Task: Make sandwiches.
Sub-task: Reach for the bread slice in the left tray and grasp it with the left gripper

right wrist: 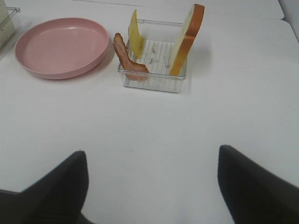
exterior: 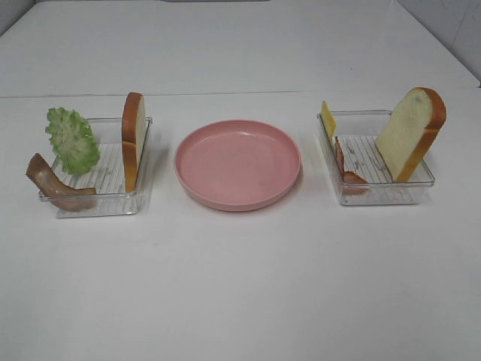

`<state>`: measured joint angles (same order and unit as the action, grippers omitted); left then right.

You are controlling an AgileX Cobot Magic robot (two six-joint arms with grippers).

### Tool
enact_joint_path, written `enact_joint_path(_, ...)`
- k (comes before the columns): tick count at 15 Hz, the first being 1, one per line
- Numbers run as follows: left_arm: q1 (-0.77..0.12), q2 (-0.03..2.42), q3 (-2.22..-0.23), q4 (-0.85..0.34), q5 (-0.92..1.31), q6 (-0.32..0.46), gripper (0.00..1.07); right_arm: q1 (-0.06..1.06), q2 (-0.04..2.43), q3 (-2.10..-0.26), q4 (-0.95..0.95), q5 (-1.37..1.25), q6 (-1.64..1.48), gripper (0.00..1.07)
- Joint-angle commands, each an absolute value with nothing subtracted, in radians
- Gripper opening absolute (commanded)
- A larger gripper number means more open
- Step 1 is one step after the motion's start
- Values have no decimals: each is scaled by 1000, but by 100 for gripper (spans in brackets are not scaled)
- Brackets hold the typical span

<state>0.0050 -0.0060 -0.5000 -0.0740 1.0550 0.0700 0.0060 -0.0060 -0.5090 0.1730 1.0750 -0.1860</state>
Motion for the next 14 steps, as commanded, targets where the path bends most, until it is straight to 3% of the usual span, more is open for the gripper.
enact_joint_path(1, 7, -25, -499, -82, 1045, 67, 69, -1, -17, -507, 175, 1071, -193, 73)
enact_joint_path(14, 7, -23, -508, -82, 1037, 60, 69, -1, -17, -507, 175, 1071, -193, 73)
